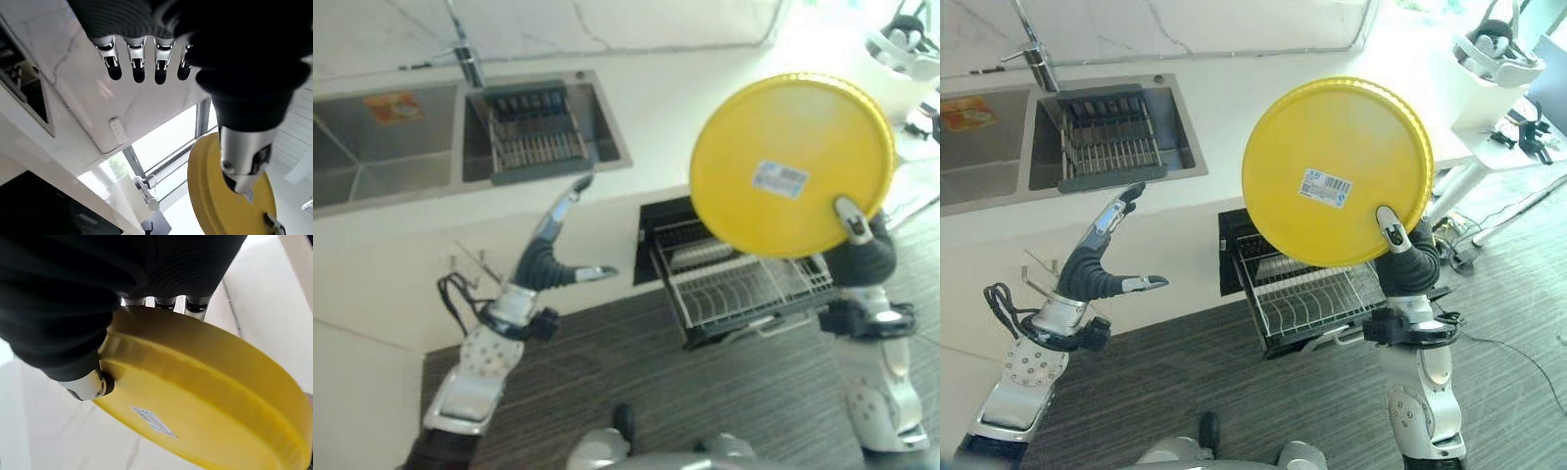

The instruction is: Place the dishes in the dishwasher.

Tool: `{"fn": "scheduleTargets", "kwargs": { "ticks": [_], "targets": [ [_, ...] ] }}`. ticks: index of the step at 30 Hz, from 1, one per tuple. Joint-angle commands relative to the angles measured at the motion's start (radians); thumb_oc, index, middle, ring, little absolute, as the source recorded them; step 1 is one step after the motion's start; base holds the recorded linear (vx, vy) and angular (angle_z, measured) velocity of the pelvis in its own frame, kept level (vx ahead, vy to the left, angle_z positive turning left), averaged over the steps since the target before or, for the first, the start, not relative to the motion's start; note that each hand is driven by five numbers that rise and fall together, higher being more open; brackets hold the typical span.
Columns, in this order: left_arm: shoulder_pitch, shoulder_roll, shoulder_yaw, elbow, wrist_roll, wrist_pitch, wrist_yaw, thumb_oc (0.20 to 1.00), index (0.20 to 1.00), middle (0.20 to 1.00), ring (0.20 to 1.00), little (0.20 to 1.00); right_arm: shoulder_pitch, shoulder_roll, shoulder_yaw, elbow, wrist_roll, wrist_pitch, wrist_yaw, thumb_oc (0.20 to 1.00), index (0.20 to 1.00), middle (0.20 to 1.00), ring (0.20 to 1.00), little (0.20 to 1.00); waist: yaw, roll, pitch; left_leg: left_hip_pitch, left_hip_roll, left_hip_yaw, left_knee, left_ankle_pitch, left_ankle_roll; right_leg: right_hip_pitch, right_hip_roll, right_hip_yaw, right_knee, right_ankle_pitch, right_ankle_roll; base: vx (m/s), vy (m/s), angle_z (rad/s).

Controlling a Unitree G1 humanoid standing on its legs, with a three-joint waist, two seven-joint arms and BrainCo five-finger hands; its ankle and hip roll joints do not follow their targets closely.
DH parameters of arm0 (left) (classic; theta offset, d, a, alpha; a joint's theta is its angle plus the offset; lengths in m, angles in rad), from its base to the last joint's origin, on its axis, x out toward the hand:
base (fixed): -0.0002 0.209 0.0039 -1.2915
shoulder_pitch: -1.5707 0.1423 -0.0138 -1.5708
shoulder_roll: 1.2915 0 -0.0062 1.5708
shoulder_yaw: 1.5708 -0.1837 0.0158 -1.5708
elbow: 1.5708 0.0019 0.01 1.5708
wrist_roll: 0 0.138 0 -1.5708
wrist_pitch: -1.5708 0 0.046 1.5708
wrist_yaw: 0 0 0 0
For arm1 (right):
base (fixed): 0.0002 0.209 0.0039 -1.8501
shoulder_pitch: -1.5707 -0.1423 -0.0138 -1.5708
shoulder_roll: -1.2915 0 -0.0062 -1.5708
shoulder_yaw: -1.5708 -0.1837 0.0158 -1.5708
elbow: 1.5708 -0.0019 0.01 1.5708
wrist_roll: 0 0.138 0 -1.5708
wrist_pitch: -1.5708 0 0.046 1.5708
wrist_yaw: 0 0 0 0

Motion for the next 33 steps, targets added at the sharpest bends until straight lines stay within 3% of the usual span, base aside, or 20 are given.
{"fn": "scheduleTargets", "kwargs": {
  "ticks": [1,3,5,10,14,19,25,29,30,33],
  "targets": [
    [-0.029,0.004,-0.027,-0.026,-0.003,0.000,0.021,1.000,1.000,1.000,1.000,1.000,-0.069,0.000,-0.017,-0.050,-0.101,-0.171,-0.074,0.200,0.200,0.200,0.200,0.200,-0.028,0.024,-0.021,0.024,0.062,-0.055,-0.035,-0.062,-0.096,0.038,-0.021,0.002,-0.126,0.140,0.021,0.08,-0.272,0.29],
    [-0.027,-0.001,-0.049,-0.014,-0.031,0.020,0.008,1.000,1.000,1.000,1.000,1.000,-0.092,0.001,-0.003,-0.036,-0.158,-0.184,-0.131,0.200,0.200,0.200,0.200,0.200,-0.030,0.031,-0.018,0.036,0.076,-0.058,-0.036,-0.075,-0.100,0.023,-0.032,0.008,-0.131,0.154,0.031,0.02,-0.263,0.38],
    [0.003,-0.012,-0.067,0.012,-0.082,0.048,-0.002,1.000,1.000,1.000,1.000,1.000,-0.111,-0.006,0.009,-0.006,-0.217,-0.189,-0.163,0.200,0.200,0.200,0.200,0.200,-0.010,0.028,-0.027,0.041,0.095,-0.025,-0.036,-0.080,-0.112,0.045,-0.049,-0.054,-0.165,0.158,0.042,-0.04,-0.302,0.17],
    [0.147,-0.051,-0.087,0.226,-0.170,0.090,0.085,1.000,1.000,1.000,1.000,1.000,-0.118,-0.117,0.003,0.034,-0.562,-0.234,-0.291,0.200,0.200,0.200,0.200,0.200,0.000,0.033,-0.051,0.048,0.153,0.035,-0.032,-0.069,-0.153,0.078,-0.028,-0.089,-0.236,0.131,0.046,0.00,-0.206,-0.21],
    [0.225,-0.134,-0.097,0.489,-0.245,0.046,0.097,1.000,1.000,1.000,1.000,1.000,-0.088,-0.193,-0.021,0.072,-0.729,-0.273,-0.366,0.200,0.200,0.200,0.200,0.200,0.006,0.035,-0.050,0.041,0.181,0.037,-0.031,-0.054,-0.176,0.084,-0.007,-0.099,-0.232,0.101,0.031,-0.03,-0.150,0.07],
    [0.260,-0.253,-0.069,0.775,-0.351,0.030,0.096,1.000,1.000,1.000,1.000,1.000,-0.054,-0.274,0.008,0.126,-1.069,-0.297,-0.526,0.200,0.200,0.200,0.200,0.200,0.005,0.040,-0.057,0.055,0.190,0.022,-0.036,-0.052,-0.189,0.100,0.002,-0.111,-0.229,0.085,0.024,0.01,-0.067,0.09],
    [0.249,-0.301,0.006,0.970,-0.379,0.048,0.083,1.000,1.000,1.000,1.000,1.000,-0.013,-0.344,0.011,0.208,-1.147,-0.293,-0.573,0.200,0.200,0.200,0.200,0.200,-0.007,0.041,-0.065,0.061,0.190,0.024,-0.036,-0.057,-0.196,0.095,-0.009,-0.125,-0.214,0.082,0.036,0.00,0.000,0.12],
    [0.218,-0.298,0.050,1.057,-0.358,0.058,0.088,1.000,1.000,1.000,1.000,1.000,-0.013,-0.385,0.040,0.284,-1.260,-0.240,-0.578,0.200,0.200,0.200,0.200,0.200,-0.009,0.036,-0.066,0.061,0.185,0.023,-0.036,-0.061,-0.193,0.086,-0.015,-0.123,-0.203,0.080,0.042,-0.01,0.021,0.06],
    [0.208,-0.292,0.054,1.073,-0.345,0.065,0.091,1.000,1.000,1.000,1.000,1.000,-0.020,-0.409,0.053,0.300,-1.245,-0.210,-0.553,0.200,0.200,0.200,0.200,0.200,-0.007,0.034,-0.066,0.061,0.186,0.023,-0.036,-0.060,-0.193,0.084,-0.017,-0.124,-0.200,0.080,0.043,-0.01,0.020,0.04],
    [0.186,-0.273,0.058,1.118,-0.307,0.074,0.105,1.000,1.000,1.000,1.000,1.000,-0.046,-0.442,0.096,0.388,-1.193,-0.198,-0.513,0.200,0.200,0.200,0.200,0.200,0.002,0.028,-0.064,0.059,0.183,0.018,-0.034,-0.062,-0.192,0.079,-0.019,-0.126,-0.191,0.080,0.047,-0.02,0.018,0.05]
  ]
}}
